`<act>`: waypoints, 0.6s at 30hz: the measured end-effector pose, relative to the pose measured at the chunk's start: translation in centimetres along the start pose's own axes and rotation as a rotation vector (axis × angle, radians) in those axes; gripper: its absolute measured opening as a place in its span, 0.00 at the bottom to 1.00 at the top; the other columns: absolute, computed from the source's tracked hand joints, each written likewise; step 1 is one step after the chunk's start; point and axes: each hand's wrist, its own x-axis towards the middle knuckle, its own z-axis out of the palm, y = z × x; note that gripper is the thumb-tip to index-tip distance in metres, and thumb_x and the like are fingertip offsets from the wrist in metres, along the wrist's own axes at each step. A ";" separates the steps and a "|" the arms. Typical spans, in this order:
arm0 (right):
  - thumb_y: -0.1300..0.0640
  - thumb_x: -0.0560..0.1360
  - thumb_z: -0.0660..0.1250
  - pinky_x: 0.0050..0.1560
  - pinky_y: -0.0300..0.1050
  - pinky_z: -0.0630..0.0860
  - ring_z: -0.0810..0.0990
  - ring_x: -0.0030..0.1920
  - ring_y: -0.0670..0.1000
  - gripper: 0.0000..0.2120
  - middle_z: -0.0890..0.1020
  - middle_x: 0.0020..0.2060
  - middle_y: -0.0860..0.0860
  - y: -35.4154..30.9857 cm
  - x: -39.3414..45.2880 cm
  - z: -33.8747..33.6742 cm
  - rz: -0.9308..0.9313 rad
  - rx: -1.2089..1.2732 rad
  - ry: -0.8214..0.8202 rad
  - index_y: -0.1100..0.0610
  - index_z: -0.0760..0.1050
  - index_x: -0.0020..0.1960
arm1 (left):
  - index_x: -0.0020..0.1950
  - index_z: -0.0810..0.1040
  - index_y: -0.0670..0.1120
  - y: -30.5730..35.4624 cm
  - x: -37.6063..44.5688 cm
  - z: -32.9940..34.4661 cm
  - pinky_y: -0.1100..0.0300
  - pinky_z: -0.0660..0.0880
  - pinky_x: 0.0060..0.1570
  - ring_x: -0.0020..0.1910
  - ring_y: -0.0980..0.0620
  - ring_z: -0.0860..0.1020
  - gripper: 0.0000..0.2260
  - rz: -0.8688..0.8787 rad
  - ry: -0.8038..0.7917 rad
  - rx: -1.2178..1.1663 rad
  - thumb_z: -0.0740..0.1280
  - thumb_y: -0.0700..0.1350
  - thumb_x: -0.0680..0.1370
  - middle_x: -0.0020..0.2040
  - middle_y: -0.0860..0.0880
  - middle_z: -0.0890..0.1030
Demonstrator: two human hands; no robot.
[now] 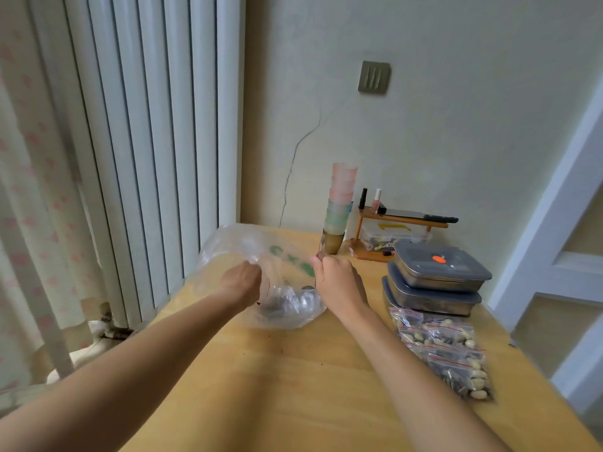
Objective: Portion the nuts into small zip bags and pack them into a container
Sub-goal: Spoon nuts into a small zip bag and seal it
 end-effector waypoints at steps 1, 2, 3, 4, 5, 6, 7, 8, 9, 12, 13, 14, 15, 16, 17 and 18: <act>0.48 0.87 0.52 0.37 0.49 0.69 0.75 0.39 0.60 0.19 0.75 0.37 0.52 0.0 -0.1 -0.1 0.001 0.000 0.000 0.58 0.78 0.55 | 0.57 0.79 0.41 -0.3 0.0 0.5 0.59 0.73 0.40 0.47 0.46 0.81 0.12 0.002 -0.070 0.001 0.59 0.35 0.80 0.54 0.46 0.81; 0.49 0.87 0.52 0.37 0.49 0.69 0.76 0.39 0.59 0.19 0.76 0.38 0.52 0.0 -0.1 -0.1 -0.002 0.001 0.000 0.58 0.78 0.55 | 0.61 0.78 0.44 -0.4 -0.1 0.5 0.65 0.72 0.40 0.47 0.50 0.80 0.20 -0.015 -0.152 0.000 0.48 0.39 0.83 0.57 0.48 0.79; 0.49 0.87 0.52 0.37 0.49 0.69 0.76 0.39 0.60 0.19 0.76 0.38 0.52 -0.1 -0.1 -0.1 -0.008 0.000 -0.001 0.58 0.78 0.55 | 0.64 0.76 0.48 -0.4 -0.5 0.3 0.73 0.71 0.39 0.42 0.56 0.76 0.35 0.004 -0.212 -0.010 0.31 0.52 0.78 0.56 0.50 0.76; 0.49 0.87 0.52 0.36 0.49 0.69 0.77 0.39 0.60 0.18 0.76 0.37 0.52 -0.1 -0.1 -0.1 -0.013 -0.006 -0.003 0.58 0.77 0.55 | 0.64 0.73 0.50 -0.2 -0.8 -0.2 0.77 0.71 0.35 0.37 0.59 0.72 0.51 -0.009 -0.271 -0.042 0.25 0.64 0.57 0.57 0.50 0.75; 0.50 0.87 0.52 0.36 0.49 0.69 0.77 0.39 0.60 0.18 0.76 0.37 0.52 -0.2 -0.1 -0.2 -0.017 -0.010 -0.001 0.57 0.77 0.54 | 0.62 0.73 0.48 -0.5 -0.9 0.0 0.78 0.69 0.28 0.35 0.59 0.69 0.58 0.053 -0.257 0.015 0.29 0.65 0.43 0.56 0.50 0.73; 0.50 0.87 0.52 0.36 0.49 0.69 0.77 0.39 0.60 0.18 0.76 0.37 0.52 -0.2 -0.1 -0.2 -0.020 -0.011 0.004 0.57 0.77 0.54 | 0.61 0.72 0.47 -0.8 -0.9 0.7 0.76 0.69 0.26 0.38 0.59 0.70 0.57 0.009 -0.245 -0.036 0.28 0.64 0.43 0.57 0.50 0.73; 0.50 0.87 0.52 0.36 0.49 0.69 0.77 0.39 0.60 0.18 0.76 0.37 0.52 -0.3 -0.1 -0.1 -0.024 -0.009 0.011 0.57 0.77 0.54 | 0.63 0.72 0.46 -1.2 -0.6 1.5 0.72 0.70 0.30 0.45 0.55 0.75 0.54 -0.034 -0.244 -0.073 0.19 0.59 0.57 0.60 0.48 0.74; 0.50 0.87 0.52 0.36 0.50 0.70 0.78 0.39 0.60 0.18 0.76 0.37 0.52 -0.3 -0.1 -0.1 -0.025 -0.007 0.013 0.57 0.77 0.54 | 0.68 0.73 0.43 -1.5 -0.5 2.0 0.69 0.69 0.38 0.58 0.49 0.77 0.42 -0.043 -0.223 -0.087 0.22 0.47 0.77 0.65 0.45 0.75; 0.49 0.87 0.52 0.36 0.50 0.73 0.79 0.39 0.60 0.18 0.76 0.37 0.52 -0.4 -0.1 0.0 -0.025 -0.007 0.012 0.56 0.78 0.55 | 0.72 0.71 0.41 -1.5 -0.7 2.1 0.68 0.69 0.49 0.68 0.44 0.73 0.28 -0.106 -0.270 -0.111 0.36 0.45 0.86 0.70 0.41 0.74; 0.49 0.87 0.51 0.39 0.53 0.79 0.81 0.41 0.60 0.18 0.80 0.39 0.53 -0.7 -0.2 0.1 -0.020 -0.011 -0.004 0.55 0.78 0.57 | 0.72 0.72 0.40 -2.4 -0.8 2.8 0.50 0.60 0.73 0.73 0.40 0.68 0.22 -0.073 -0.340 -0.076 0.48 0.50 0.88 0.72 0.40 0.73; 0.49 0.87 0.51 0.39 0.53 0.79 0.81 0.41 0.60 0.18 0.80 0.39 0.53 -0.7 -0.2 0.1 -0.015 -0.010 -0.011 0.55 0.77 0.57 | 0.68 0.75 0.41 -2.4 -0.9 2.9 0.50 0.63 0.70 0.70 0.41 0.72 0.20 -0.066 -0.303 -0.096 0.50 0.50 0.87 0.69 0.40 0.76; 0.49 0.87 0.51 0.38 0.53 0.78 0.81 0.40 0.60 0.18 0.79 0.39 0.53 -0.7 -0.2 0.1 -0.004 -0.011 -0.020 0.56 0.77 0.55 | 0.61 0.77 0.43 -2.5 -0.6 3.0 0.51 0.67 0.65 0.65 0.42 0.75 0.17 -0.059 -0.229 -0.125 0.51 0.48 0.86 0.64 0.40 0.79; 0.49 0.87 0.51 0.37 0.51 0.76 0.80 0.39 0.60 0.18 0.78 0.37 0.53 -0.8 -0.2 0.1 0.011 -0.009 -0.022 0.56 0.76 0.52 | 0.55 0.76 0.44 -2.4 -0.3 3.1 0.52 0.69 0.60 0.60 0.42 0.76 0.14 -0.066 -0.162 -0.140 0.52 0.46 0.85 0.59 0.41 0.80; 0.49 0.87 0.51 0.36 0.50 0.73 0.80 0.39 0.60 0.19 0.77 0.36 0.53 -0.8 -0.1 0.0 0.029 -0.006 -0.025 0.57 0.76 0.50 | 0.53 0.75 0.42 -2.2 -0.1 2.8 0.52 0.68 0.58 0.58 0.41 0.76 0.13 -0.083 -0.110 -0.175 0.52 0.42 0.83 0.56 0.41 0.79; 0.49 0.87 0.52 0.36 0.48 0.71 0.79 0.38 0.60 0.19 0.77 0.36 0.53 -0.9 -0.1 -0.1 0.046 0.002 -0.025 0.57 0.75 0.48 | 0.56 0.74 0.40 -1.9 0.2 2.6 0.51 0.68 0.60 0.58 0.40 0.76 0.12 -0.099 -0.071 -0.192 0.52 0.40 0.82 0.55 0.40 0.79; 0.49 0.87 0.52 0.36 0.48 0.70 0.79 0.38 0.60 0.19 0.77 0.35 0.54 -1.0 0.0 0.0 0.065 0.016 -0.025 0.57 0.75 0.47 | 0.60 0.72 0.37 -1.7 0.7 2.4 0.49 0.69 0.62 0.58 0.37 0.76 0.13 -0.092 -0.040 -0.184 0.52 0.38 0.81 0.56 0.38 0.79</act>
